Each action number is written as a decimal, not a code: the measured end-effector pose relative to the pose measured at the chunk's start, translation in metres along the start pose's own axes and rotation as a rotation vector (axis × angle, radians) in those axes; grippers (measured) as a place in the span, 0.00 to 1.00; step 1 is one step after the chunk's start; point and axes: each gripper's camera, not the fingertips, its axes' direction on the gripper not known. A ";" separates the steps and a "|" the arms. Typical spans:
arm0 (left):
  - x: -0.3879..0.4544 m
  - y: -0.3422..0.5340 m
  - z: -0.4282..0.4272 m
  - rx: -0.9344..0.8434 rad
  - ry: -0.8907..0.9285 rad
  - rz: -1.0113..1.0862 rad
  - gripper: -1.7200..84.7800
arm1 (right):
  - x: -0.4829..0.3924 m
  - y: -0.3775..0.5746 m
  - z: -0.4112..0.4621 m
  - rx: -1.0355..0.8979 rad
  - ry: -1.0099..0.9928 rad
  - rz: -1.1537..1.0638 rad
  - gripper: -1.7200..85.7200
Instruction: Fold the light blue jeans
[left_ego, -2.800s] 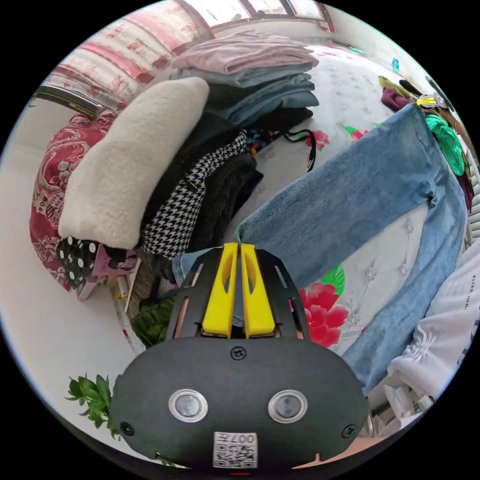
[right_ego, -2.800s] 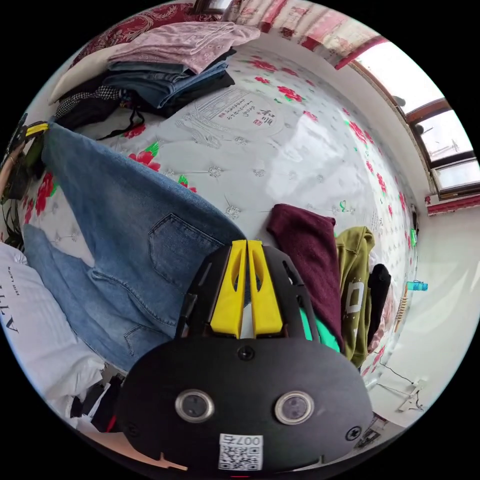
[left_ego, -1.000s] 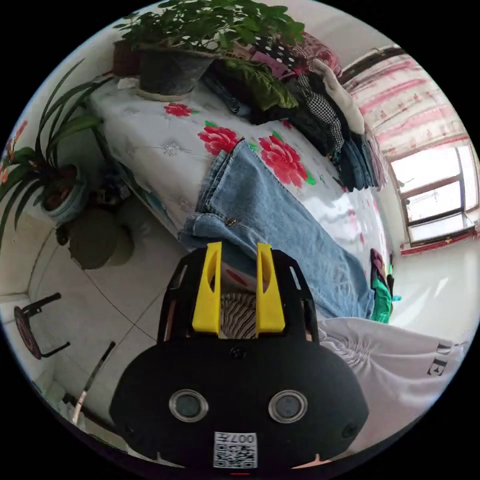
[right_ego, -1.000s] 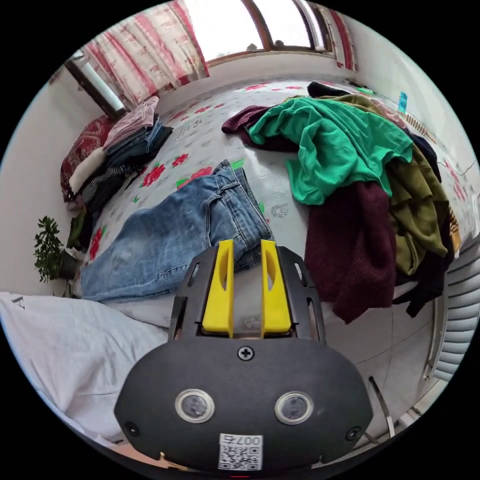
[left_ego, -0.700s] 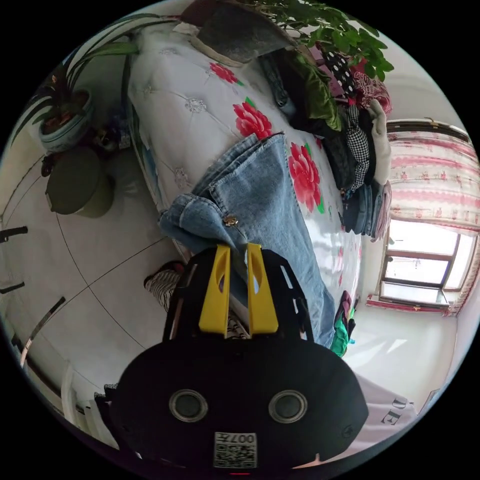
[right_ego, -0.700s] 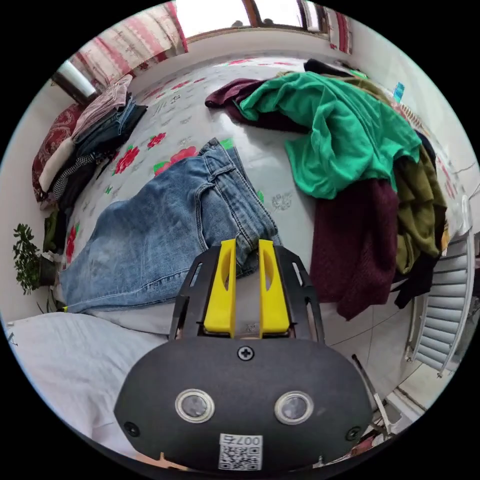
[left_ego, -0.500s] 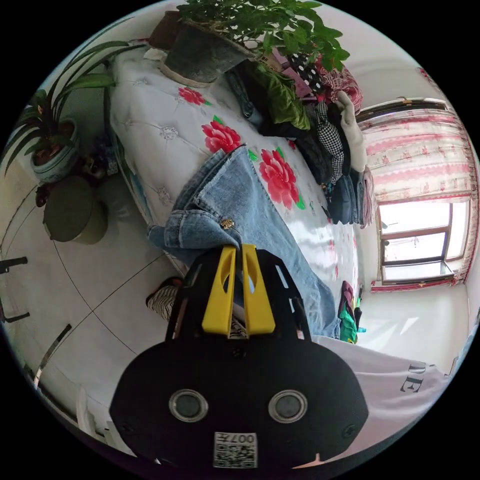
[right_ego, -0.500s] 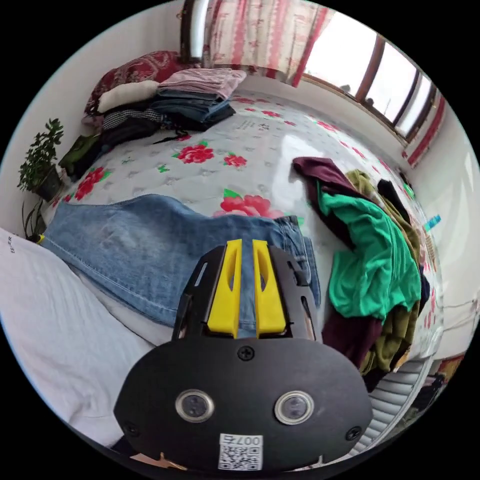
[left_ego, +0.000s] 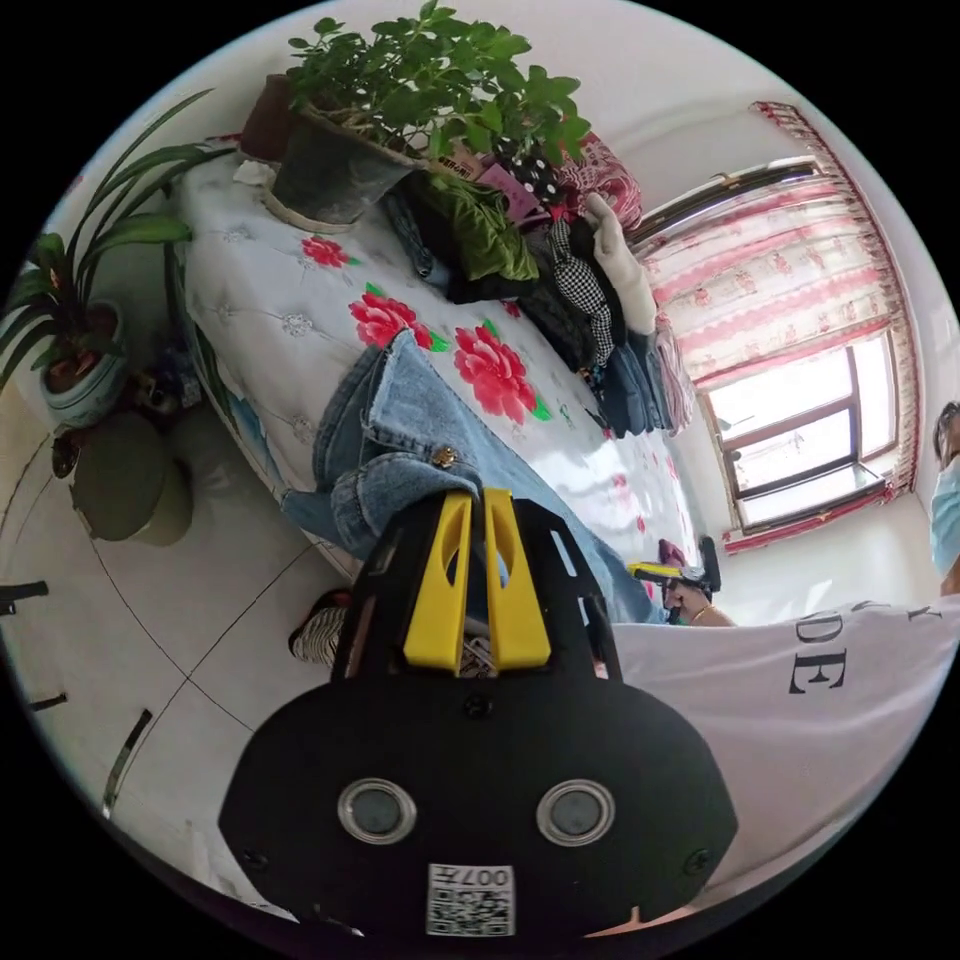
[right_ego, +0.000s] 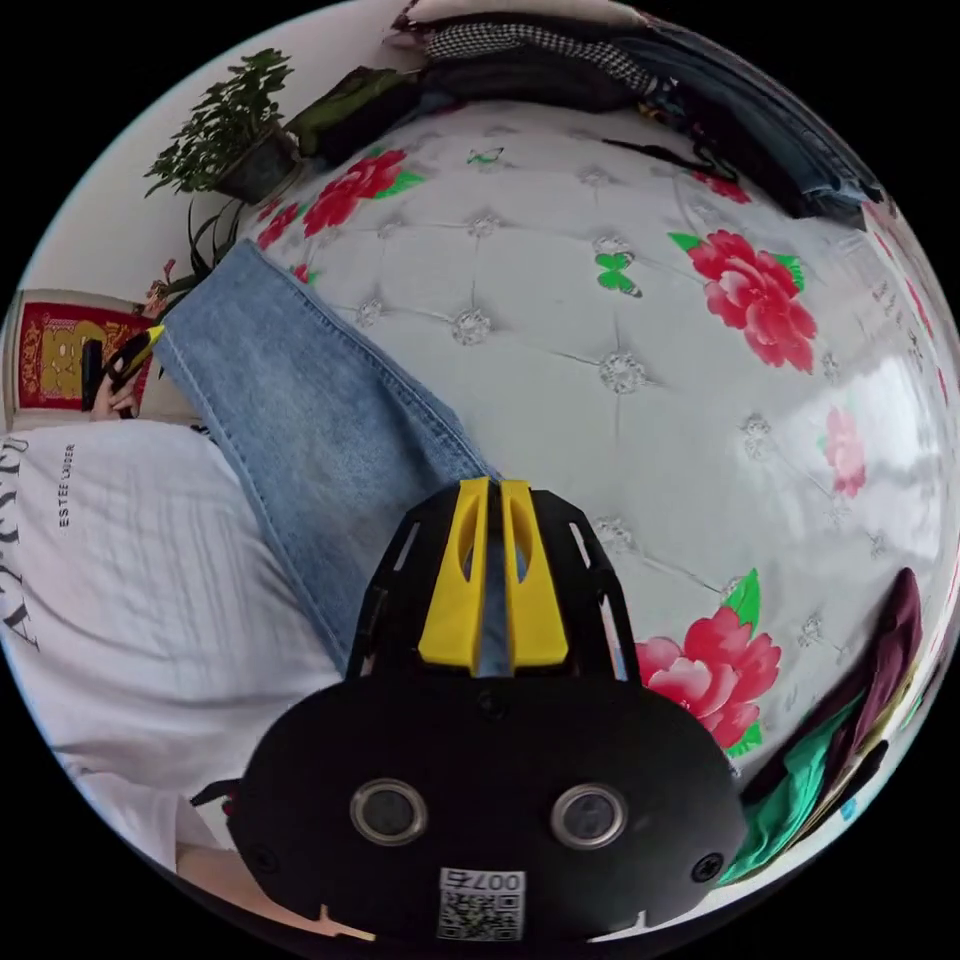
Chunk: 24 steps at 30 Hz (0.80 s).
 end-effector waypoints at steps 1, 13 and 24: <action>-0.002 0.002 0.000 -0.007 -0.014 -0.001 0.01 | -0.011 -0.012 0.002 -0.045 -0.019 -0.053 0.02; -0.044 0.009 0.029 -0.145 -0.108 -0.158 0.01 | -0.041 -0.133 -0.035 -0.072 0.065 -0.186 0.06; -0.047 0.006 0.037 -0.156 -0.125 -0.173 0.01 | -0.047 -0.202 0.000 -0.294 -0.172 -0.292 0.02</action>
